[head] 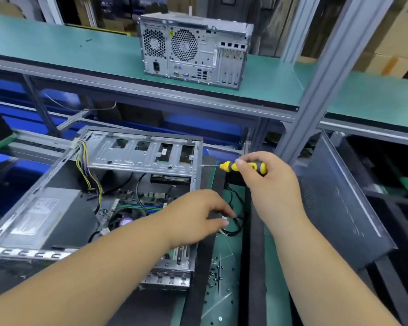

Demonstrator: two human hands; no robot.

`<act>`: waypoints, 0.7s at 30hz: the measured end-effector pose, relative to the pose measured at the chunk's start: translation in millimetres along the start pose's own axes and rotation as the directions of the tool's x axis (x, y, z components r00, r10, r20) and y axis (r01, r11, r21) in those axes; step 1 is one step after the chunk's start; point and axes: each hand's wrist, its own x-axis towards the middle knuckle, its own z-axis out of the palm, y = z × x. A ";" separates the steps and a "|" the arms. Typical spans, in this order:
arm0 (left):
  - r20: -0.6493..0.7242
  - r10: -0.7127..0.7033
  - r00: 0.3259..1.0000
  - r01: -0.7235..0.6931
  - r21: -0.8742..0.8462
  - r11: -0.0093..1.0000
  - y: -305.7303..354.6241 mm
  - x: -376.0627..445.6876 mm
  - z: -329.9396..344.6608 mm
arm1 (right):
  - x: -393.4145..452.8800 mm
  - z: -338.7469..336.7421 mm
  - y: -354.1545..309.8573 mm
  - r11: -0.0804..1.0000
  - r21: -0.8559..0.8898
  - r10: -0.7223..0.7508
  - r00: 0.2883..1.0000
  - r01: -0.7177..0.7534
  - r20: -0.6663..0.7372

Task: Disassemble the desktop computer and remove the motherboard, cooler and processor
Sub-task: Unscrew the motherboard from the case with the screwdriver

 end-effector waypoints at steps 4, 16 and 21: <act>-0.070 -0.041 0.997 0.040 -0.020 0.999 -23.0 -11.2 -30.4 | 1.0 30.2 -5.7 1.000 -0.018 -0.009 0.999 0.010 0.050; -0.250 -0.257 0.933 0.283 0.072 0.956 -141.3 -77.0 -122.7 | -9.1 142.8 -36.8 0.997 -0.063 0.063 0.973 -0.050 0.221; -0.233 -0.269 0.934 0.313 0.179 0.933 -187.0 -97.0 -146.1 | -18.4 191.3 -43.0 0.966 -0.260 0.079 0.952 0.001 0.297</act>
